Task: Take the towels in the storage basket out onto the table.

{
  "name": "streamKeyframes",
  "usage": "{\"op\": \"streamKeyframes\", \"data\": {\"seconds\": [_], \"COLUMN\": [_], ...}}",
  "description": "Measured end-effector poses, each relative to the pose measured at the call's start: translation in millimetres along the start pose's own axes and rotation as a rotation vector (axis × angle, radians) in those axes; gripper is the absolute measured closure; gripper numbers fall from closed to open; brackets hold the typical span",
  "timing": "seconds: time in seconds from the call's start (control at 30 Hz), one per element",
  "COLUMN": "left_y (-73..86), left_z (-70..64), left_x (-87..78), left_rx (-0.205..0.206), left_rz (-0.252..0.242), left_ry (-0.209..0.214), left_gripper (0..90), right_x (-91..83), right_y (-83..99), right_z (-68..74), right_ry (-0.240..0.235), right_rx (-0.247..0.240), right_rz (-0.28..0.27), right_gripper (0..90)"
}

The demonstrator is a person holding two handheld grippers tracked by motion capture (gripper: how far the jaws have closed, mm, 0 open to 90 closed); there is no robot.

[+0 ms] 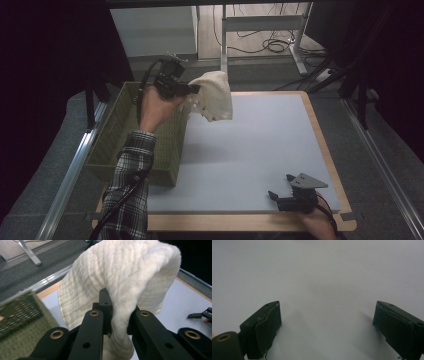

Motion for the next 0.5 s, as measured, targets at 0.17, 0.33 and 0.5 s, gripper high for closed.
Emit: {"op": "streamKeyframes", "data": {"seconds": [0.17, 0.33, 0.5], "left_y": [-3.6, -4.7, -4.0], "left_z": [-11.8, -20.5, -31.7], "left_x": [20.1, 36.5, 60.6], "left_rx": [0.023, 0.035, 0.041], "left_rz": [0.013, 0.028, 0.046], "left_ry": [0.029, 0.045, 0.061], "left_gripper": [82.3, 82.3, 81.9], "right_x": [0.0, -0.1, 0.1], "right_y": [0.0, 0.0, 0.0], "right_z": [0.0, -0.1, 0.1], "right_ry": [0.000, 0.002, 0.001], "right_rx": [0.000, 0.000, 0.001], "right_rz": [0.000, 0.001, -0.002], "right_gripper": [8.2, 8.2, 8.2]}}
Point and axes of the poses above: each handheld gripper's, and its own axes: x roughly forward along the jaws, y roughly out of its underside, z roughly to its left, the point moved 5 cm from there along x, roughly forward along the jaws, and after that the axes turned 2 degrees about y, right-handed, at the moved point
